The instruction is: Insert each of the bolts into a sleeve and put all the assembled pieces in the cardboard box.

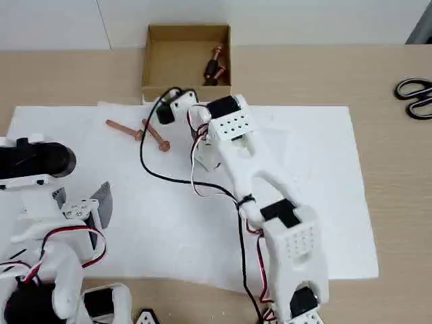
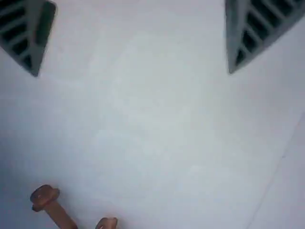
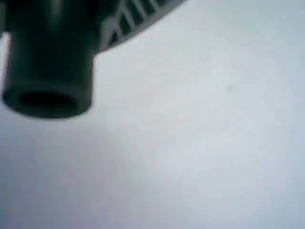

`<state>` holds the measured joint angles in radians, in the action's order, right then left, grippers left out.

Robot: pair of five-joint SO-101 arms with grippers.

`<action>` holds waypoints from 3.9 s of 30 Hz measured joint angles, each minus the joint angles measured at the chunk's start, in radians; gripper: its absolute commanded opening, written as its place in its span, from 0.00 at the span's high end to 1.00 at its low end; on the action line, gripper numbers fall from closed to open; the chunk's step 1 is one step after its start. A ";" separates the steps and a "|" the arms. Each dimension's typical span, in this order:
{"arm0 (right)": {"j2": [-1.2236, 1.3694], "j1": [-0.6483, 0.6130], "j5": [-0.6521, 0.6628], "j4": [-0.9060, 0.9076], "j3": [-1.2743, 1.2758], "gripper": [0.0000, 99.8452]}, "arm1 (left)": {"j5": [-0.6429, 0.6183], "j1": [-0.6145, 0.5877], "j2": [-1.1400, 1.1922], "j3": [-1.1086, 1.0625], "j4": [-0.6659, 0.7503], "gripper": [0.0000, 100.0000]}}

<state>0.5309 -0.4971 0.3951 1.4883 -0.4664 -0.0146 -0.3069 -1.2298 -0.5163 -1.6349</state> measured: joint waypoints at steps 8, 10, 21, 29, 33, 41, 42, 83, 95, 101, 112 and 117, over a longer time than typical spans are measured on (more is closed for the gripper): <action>-0.126 0.003 0.000 0.097 0.000 0.97 | 0.000 0.000 0.000 0.000 0.000 0.76; -0.130 0.025 -0.028 0.112 0.000 0.97 | 0.000 0.000 0.000 0.000 0.000 0.76; -0.069 0.124 -0.201 0.112 0.069 0.96 | 0.000 0.000 0.000 0.000 0.000 0.76; 0.066 0.124 -0.242 0.087 0.071 0.96 | 0.000 0.000 0.000 0.000 0.000 0.76; 0.080 0.124 -0.245 0.086 0.071 0.96 | 0.000 0.000 0.000 0.000 0.000 0.76; 0.080 0.124 -0.250 0.086 0.069 0.79 | 0.000 0.000 0.000 0.000 0.000 0.76; 0.080 0.124 -0.252 0.087 0.069 0.79 | 0.000 0.000 0.000 0.000 0.000 0.76; 0.166 0.104 -0.253 0.041 0.000 0.91 | 0.000 0.000 0.000 0.000 0.000 0.76; 0.164 0.124 -0.253 0.069 -0.038 1.00 | 0.000 0.000 0.000 0.000 0.000 0.76; 0.114 0.143 -0.253 0.158 -0.072 1.00 | 0.000 0.000 0.002 0.000 0.000 0.76; -0.003 0.229 -0.247 0.183 -0.075 1.00 | 0.000 0.000 0.532 0.299 -0.034 0.76; -0.034 0.226 -0.244 0.183 -0.060 1.00 | 0.043 0.011 0.895 0.531 -0.034 0.76</action>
<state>0.4971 -0.2716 0.1511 1.6709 -0.5263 0.0284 -0.2961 -0.3353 0.0146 -1.6686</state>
